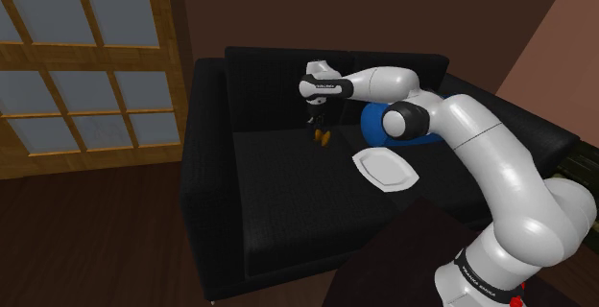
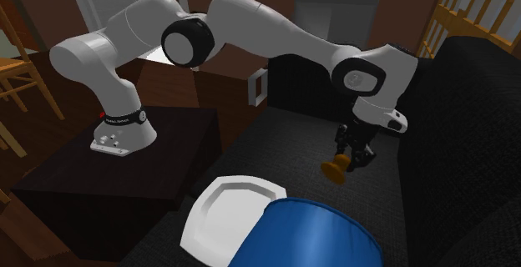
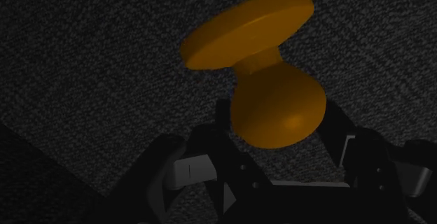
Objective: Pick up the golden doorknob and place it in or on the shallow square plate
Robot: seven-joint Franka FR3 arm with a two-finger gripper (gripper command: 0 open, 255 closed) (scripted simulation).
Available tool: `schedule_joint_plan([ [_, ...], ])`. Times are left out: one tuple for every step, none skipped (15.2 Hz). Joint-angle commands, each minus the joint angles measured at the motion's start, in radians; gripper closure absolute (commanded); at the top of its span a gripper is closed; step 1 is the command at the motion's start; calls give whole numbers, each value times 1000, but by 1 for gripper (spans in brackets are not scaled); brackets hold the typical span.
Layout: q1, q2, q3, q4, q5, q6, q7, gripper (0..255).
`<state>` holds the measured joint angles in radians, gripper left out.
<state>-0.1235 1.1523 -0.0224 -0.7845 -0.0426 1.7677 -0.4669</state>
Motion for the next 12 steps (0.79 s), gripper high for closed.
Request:
schedule_joint_plan([
  [1,-14,0,-1,0,-13,1,255],
  [1,-21,0,0,0,-21,0,255],
  [1,-27,0,3,0,-30,0,255],
  [1,-33,0,5,0,-38,-1,255],
  [1,-39,0,7,0,-47,-1,255],
  [1,-45,0,10,0,-55,-2,255],
  [2,-51,0,14,0,-64,-2,255],
  [2,-55,0,19,0,-74,-3,255],
  [2,-58,0,26,0,-85,-3,255],
  [2,-62,0,33,0,-95,-4,255],
  [2,-63,0,34,0,-97,-4,255],
  [-6,-155,-2,-132,-2,-23,-10,255],
])
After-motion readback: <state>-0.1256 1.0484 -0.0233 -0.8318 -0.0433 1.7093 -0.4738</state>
